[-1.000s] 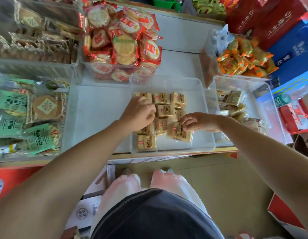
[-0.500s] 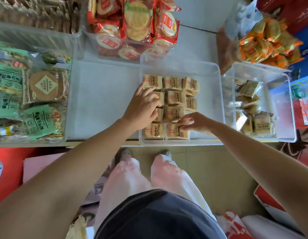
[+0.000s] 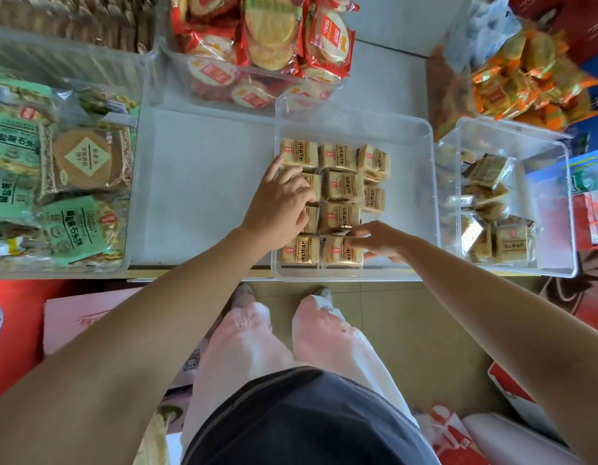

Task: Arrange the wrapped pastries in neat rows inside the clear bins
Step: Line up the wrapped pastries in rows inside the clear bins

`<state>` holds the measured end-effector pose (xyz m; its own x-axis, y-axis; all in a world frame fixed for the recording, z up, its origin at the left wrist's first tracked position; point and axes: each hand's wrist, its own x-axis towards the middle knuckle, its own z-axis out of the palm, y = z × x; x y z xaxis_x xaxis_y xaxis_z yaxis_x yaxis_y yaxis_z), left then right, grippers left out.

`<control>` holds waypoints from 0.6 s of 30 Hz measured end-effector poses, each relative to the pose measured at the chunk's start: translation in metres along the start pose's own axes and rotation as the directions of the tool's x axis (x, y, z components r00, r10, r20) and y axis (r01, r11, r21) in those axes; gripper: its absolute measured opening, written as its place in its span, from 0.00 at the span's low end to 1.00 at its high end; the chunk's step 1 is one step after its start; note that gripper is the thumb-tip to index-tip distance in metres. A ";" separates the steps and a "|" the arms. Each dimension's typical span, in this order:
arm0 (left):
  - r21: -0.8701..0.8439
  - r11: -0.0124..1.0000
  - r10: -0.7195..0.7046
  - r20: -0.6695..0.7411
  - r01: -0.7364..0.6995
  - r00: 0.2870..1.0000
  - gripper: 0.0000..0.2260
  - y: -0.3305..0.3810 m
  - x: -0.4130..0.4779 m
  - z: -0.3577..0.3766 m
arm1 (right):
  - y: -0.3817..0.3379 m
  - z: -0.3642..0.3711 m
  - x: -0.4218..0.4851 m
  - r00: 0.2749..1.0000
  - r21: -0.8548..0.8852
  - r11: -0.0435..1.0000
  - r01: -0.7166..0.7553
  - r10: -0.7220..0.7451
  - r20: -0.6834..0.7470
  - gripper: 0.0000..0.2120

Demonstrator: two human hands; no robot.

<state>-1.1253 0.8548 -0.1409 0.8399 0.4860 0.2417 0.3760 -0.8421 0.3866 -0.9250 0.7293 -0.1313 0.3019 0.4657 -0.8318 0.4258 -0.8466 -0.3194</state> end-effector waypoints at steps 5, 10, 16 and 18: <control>0.003 1.000 0.004 -0.002 -0.004 1.000 0.07 -0.001 0.000 0.001 | -0.006 0.011 0.005 0.987 0.146 0.987 -0.066 0.086 -0.135 0.25; 0.037 0.999 0.008 0.019 -0.009 1.000 0.08 -0.002 0.001 0.002 | -0.003 0.015 0.005 0.978 0.249 0.969 0.002 0.050 -0.202 0.28; 0.079 0.997 0.000 0.059 -0.005 0.998 0.08 -0.002 0.002 0.002 | -0.007 0.016 0.008 0.979 0.131 0.990 0.040 -0.013 -0.205 0.31; 0.095 0.995 -0.003 0.076 -0.005 0.997 0.08 0.000 0.002 0.001 | -0.006 0.015 0.007 0.986 0.154 0.988 0.025 0.001 -0.168 0.32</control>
<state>-1.1229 0.8560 -0.1417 0.8661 0.4691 0.1725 0.4077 -0.8628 0.2990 -0.9380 0.7337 -0.1418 0.4413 0.5016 -0.7441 0.2968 -0.8641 -0.4065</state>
